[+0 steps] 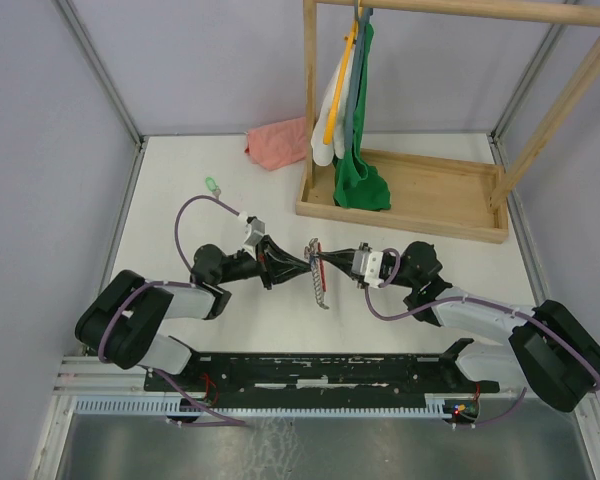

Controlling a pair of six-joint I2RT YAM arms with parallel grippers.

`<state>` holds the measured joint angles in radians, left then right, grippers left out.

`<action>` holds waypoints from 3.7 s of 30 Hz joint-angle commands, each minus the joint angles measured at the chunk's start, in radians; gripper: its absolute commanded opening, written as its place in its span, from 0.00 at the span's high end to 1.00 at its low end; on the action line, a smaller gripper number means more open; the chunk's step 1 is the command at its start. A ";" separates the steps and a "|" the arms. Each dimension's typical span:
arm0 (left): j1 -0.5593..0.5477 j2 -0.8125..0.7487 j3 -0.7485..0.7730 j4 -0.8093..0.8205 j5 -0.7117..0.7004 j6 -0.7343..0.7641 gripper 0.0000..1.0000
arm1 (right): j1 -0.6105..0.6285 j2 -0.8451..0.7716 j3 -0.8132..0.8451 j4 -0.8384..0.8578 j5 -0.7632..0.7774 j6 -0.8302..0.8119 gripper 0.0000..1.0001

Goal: Put the keys on the keyring

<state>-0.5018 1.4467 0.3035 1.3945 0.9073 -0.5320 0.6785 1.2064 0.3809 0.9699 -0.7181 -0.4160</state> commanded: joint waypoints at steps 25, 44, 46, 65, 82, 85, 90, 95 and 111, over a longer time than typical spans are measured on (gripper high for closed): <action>0.004 -0.485 -0.011 -0.369 -0.081 0.452 0.57 | -0.003 -0.142 0.060 -0.210 -0.146 -0.073 0.99; 0.004 -0.322 0.088 -0.372 0.185 0.456 0.71 | 0.002 -0.156 0.102 -0.283 -0.198 -0.120 0.99; 0.004 -0.313 0.092 -0.376 0.193 0.455 0.72 | 0.003 -0.155 0.103 -0.284 -0.200 -0.121 0.99; -0.002 -0.132 0.138 -0.323 0.182 0.185 0.97 | 0.025 -0.126 0.096 -0.148 -0.169 -0.088 0.99; -0.047 -0.273 0.008 -0.377 -0.054 0.223 0.82 | 0.027 -0.082 0.056 -0.068 -0.022 -0.081 0.99; -0.046 -0.386 -0.038 -0.410 -0.129 0.322 0.76 | 0.027 -0.106 0.051 -0.107 -0.006 -0.082 0.99; -0.046 -0.534 -0.128 -0.333 -0.189 0.446 0.72 | 0.026 -0.128 0.050 -0.158 -0.004 -0.084 0.99; -0.047 -0.540 -0.124 -0.296 -0.164 0.529 0.70 | 0.027 -0.117 0.048 -0.135 -0.005 -0.060 0.99; -0.095 -0.390 -0.053 -0.180 -0.105 0.694 0.72 | 0.026 -0.071 0.048 -0.058 -0.044 0.014 0.99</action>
<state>-0.5915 1.0351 0.1989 1.1397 0.7929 0.0956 0.7044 1.1332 0.4221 0.8165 -0.7380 -0.4332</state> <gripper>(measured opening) 0.283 0.015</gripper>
